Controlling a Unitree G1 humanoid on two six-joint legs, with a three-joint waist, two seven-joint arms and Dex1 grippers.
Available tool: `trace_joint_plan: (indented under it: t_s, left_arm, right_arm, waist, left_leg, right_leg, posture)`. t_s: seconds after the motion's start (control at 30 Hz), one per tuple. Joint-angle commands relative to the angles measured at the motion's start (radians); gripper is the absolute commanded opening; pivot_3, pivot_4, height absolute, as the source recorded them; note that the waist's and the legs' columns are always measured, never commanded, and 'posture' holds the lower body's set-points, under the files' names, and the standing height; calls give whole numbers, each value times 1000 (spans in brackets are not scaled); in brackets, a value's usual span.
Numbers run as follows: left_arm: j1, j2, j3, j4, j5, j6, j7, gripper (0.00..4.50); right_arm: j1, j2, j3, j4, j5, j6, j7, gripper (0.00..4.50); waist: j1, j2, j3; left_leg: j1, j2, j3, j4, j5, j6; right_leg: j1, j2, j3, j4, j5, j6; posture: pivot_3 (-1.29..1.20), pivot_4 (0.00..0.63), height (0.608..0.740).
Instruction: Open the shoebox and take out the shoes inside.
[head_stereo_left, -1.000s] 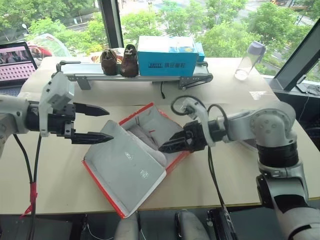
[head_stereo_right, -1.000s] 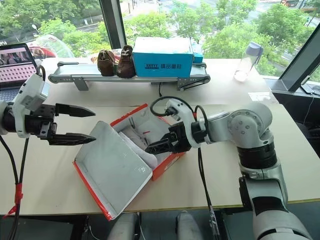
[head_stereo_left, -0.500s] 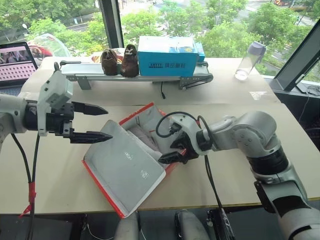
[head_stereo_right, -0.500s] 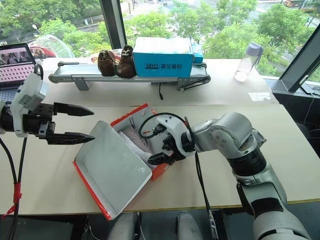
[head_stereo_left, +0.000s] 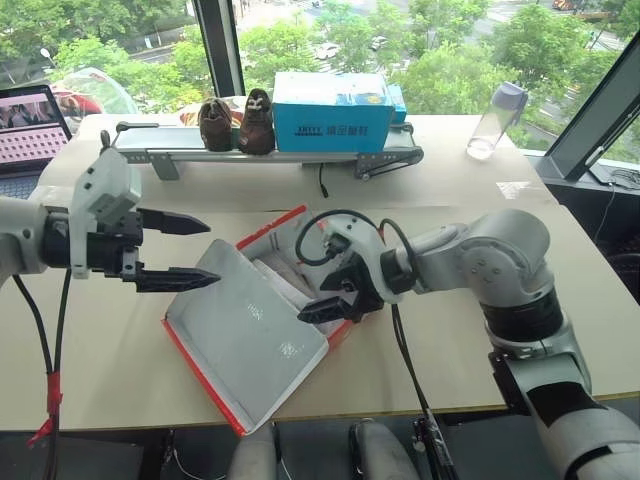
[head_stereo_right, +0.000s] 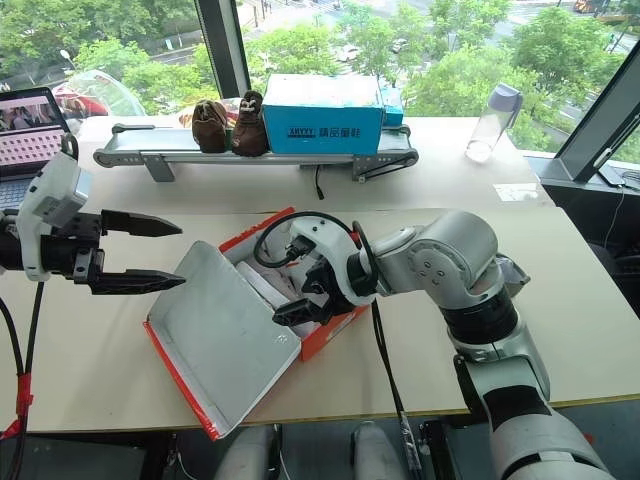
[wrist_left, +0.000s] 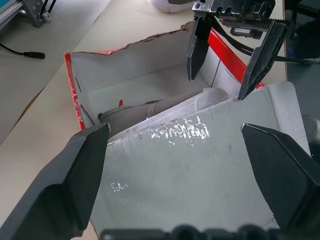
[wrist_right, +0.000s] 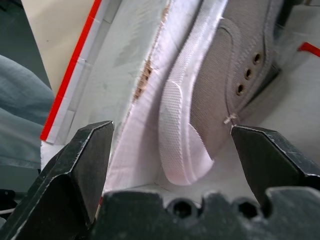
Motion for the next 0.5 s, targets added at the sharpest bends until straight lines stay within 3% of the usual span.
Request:
trace_joint_plan:
  t_s: [0.03, 0.23, 0.5]
  left_arm:
    - [0, 26, 52, -26, -19, 9, 2, 4500]
    - [3, 32, 60, -28, -20, 16, 3, 4500]
    - [2, 20, 50, -28, -22, 11, 10, 4500]
  right_arm:
    - [5, 8, 48, -25, -49, -31, -13, 4474]
    - [-15, 1, 57, 6, -90, -62, 11, 4474]
    - [-112, -12, -75, 80, -44, -35, 95, 4474]
  waist:
    - [-1, 0, 0]
    - [0, 0, 0]
    - [0, 0, 0]
  left_leg:
    - [0, 0, 0, 0, 0, 0]
    - [0, 0, 0, 0, 0, 0]
    - [0, 0, 0, 0, 0, 0]
  right_leg:
    - [0, 0, 0, 0, 0, 0]
    - [0, 0, 0, 0, 0, 0]
    - [0, 0, 0, 0, 0, 1]
  posture:
    - [0, 150, 740]
    - [0, 150, 740]
    - [0, 150, 740]
